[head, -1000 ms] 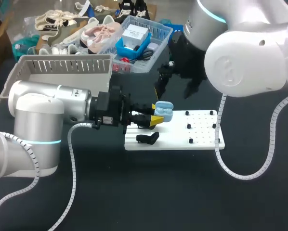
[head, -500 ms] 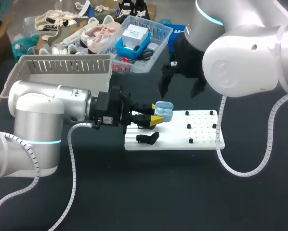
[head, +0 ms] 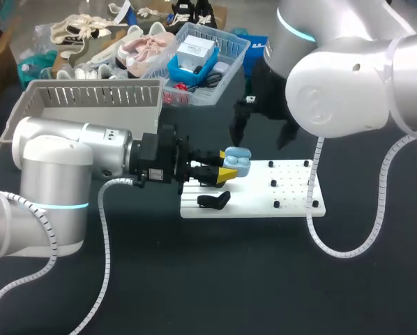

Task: Pick up each earbud case from the left stands, insert the matching earbuds, close the lid, and place the case in the box.

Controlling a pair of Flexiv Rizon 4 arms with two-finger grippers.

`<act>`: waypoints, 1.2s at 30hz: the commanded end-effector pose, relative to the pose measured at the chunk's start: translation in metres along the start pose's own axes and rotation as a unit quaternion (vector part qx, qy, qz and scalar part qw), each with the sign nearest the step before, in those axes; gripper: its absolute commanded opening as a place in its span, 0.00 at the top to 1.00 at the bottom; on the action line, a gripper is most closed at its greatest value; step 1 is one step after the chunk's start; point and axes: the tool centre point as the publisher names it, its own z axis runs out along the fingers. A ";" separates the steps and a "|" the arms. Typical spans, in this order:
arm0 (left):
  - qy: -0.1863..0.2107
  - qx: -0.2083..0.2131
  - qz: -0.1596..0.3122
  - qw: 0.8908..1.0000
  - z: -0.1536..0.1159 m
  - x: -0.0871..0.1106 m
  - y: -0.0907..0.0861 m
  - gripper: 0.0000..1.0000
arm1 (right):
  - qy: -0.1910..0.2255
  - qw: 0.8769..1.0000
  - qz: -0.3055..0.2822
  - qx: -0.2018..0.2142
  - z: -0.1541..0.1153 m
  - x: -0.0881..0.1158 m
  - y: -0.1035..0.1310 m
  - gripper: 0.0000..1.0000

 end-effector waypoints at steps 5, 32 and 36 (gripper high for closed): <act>0.000 -0.001 0.000 1.000 0.000 0.000 0.000 1.00 | 0.002 1.000 0.006 0.001 -0.013 0.018 -0.001 0.00; 0.016 -0.056 0.017 0.998 -0.051 -0.030 0.022 1.00 | -0.076 0.995 0.053 -0.037 -0.032 0.017 -0.017 0.00; 0.035 -0.083 0.025 0.996 -0.076 -0.036 0.029 1.00 | -0.079 0.995 0.055 -0.039 -0.032 0.017 -0.018 0.00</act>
